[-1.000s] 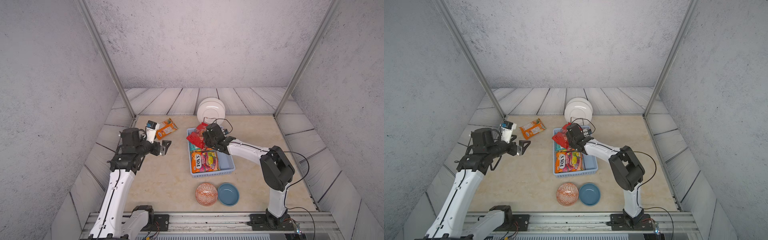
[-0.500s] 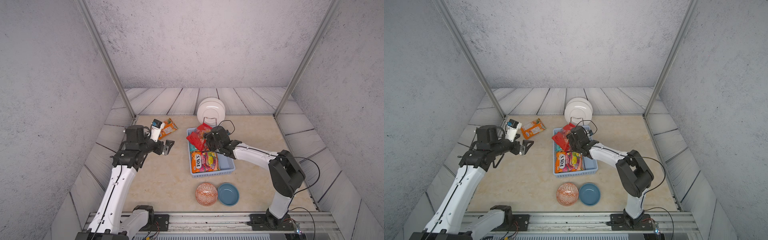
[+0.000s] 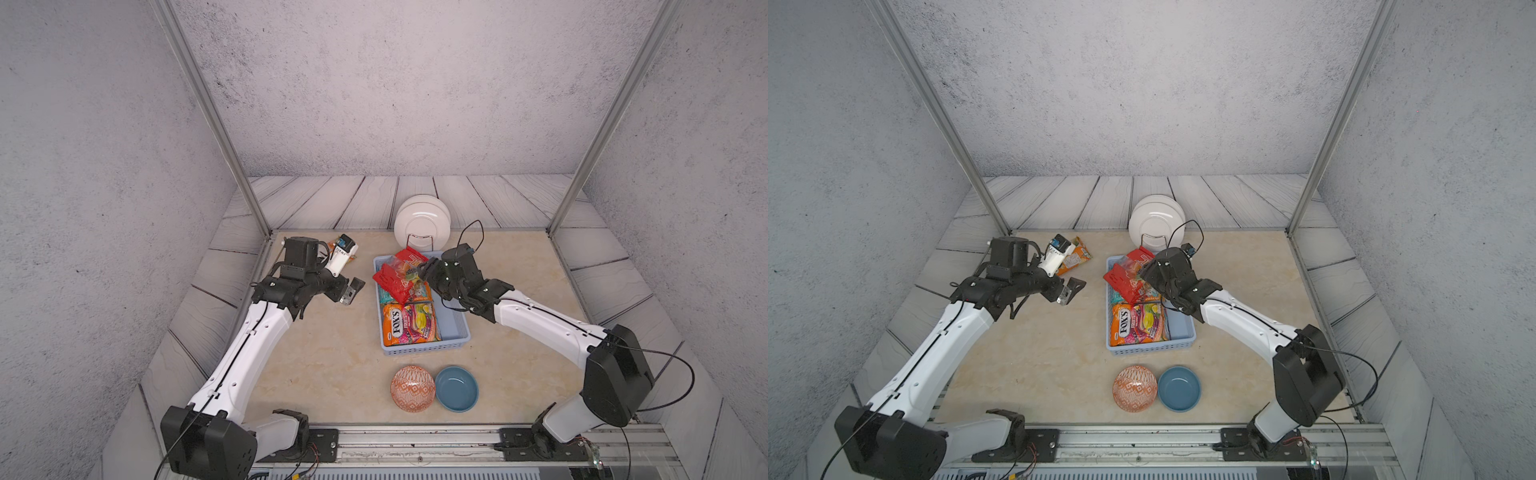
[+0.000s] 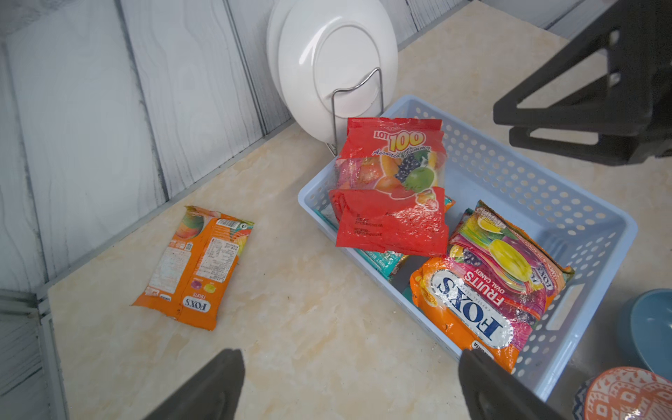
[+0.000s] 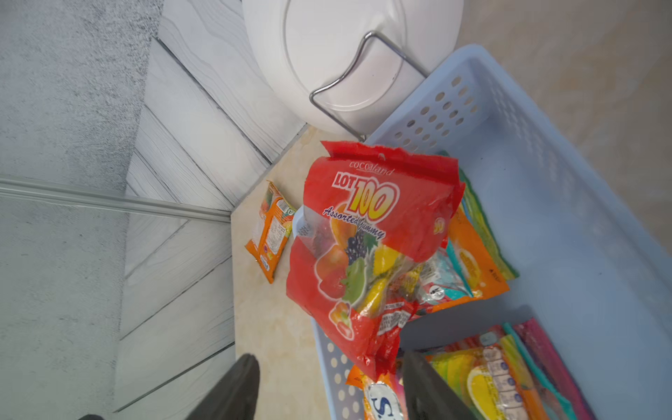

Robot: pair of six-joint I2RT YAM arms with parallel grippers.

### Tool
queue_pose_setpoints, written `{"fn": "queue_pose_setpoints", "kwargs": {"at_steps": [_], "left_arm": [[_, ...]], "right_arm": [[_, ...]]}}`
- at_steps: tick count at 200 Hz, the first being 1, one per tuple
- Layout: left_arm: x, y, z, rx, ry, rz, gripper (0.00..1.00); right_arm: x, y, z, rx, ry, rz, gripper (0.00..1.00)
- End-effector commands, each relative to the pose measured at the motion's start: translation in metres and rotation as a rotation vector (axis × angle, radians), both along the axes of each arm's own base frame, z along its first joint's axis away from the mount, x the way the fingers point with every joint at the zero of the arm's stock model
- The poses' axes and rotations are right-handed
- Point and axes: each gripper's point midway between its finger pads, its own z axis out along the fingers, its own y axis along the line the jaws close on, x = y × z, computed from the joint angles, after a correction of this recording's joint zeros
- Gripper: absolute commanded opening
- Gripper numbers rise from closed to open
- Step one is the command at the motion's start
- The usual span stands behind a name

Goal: Put the candies in the basket
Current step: Place the candy in the basket.

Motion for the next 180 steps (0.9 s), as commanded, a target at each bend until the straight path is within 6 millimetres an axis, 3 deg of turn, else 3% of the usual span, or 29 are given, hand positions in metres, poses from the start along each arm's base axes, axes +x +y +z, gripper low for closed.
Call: {"fn": "queue_pose_setpoints", "kwargs": {"at_steps": [1,36,70,106,150,180], "left_arm": [[0.007,-0.018,0.012,0.054,-0.065,-0.071,0.99],[0.006,-0.05,-0.006,0.123,-0.069,-0.159,0.99],[0.005,-0.083,-0.028,0.184,-0.064,-0.252,0.99],[0.014,-0.111,-0.049,0.274,-0.102,-0.318,0.99],[0.039,-0.13,-0.074,0.364,-0.145,-0.337,0.99],[0.057,-0.136,-0.092,0.429,-0.161,-0.321,0.99]], "right_arm": [[0.011,-0.012,0.002,-0.168,-0.028,0.128,0.71],[0.037,-0.024,-0.011,-0.225,-0.007,0.247,0.73],[0.061,-0.016,-0.024,-0.293,-0.004,0.424,0.72],[0.086,-0.013,-0.046,-0.328,0.009,0.492,0.69],[0.111,-0.002,-0.069,-0.246,-0.011,0.532,0.59],[0.114,0.001,-0.084,-0.244,0.021,0.559,0.49]]}}
